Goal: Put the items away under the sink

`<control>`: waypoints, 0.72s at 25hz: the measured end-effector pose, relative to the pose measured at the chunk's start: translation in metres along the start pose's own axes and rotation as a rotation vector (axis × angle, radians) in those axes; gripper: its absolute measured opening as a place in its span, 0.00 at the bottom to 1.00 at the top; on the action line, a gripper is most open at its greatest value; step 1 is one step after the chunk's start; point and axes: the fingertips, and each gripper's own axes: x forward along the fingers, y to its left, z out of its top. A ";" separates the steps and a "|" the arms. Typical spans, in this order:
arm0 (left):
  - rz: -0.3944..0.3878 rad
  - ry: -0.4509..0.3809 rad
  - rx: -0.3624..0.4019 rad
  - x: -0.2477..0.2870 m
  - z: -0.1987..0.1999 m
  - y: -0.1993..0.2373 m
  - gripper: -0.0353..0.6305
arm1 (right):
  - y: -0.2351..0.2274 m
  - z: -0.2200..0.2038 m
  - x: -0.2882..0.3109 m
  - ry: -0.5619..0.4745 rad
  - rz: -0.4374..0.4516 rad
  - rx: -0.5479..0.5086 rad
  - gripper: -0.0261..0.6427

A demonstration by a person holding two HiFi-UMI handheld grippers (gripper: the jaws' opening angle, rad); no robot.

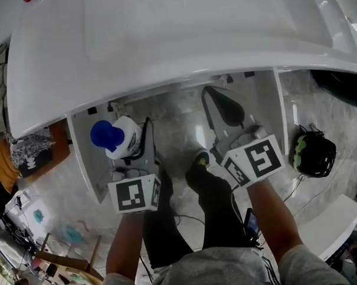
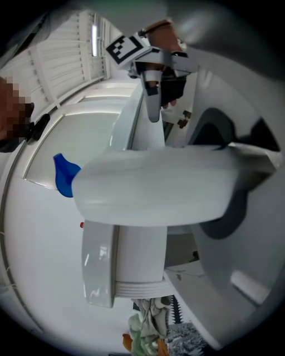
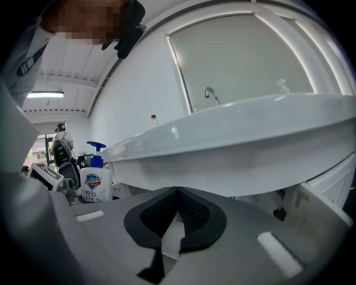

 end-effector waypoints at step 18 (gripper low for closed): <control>0.039 -0.059 0.007 0.066 -0.132 0.026 0.33 | -0.010 -0.127 0.065 -0.073 0.024 -0.010 0.04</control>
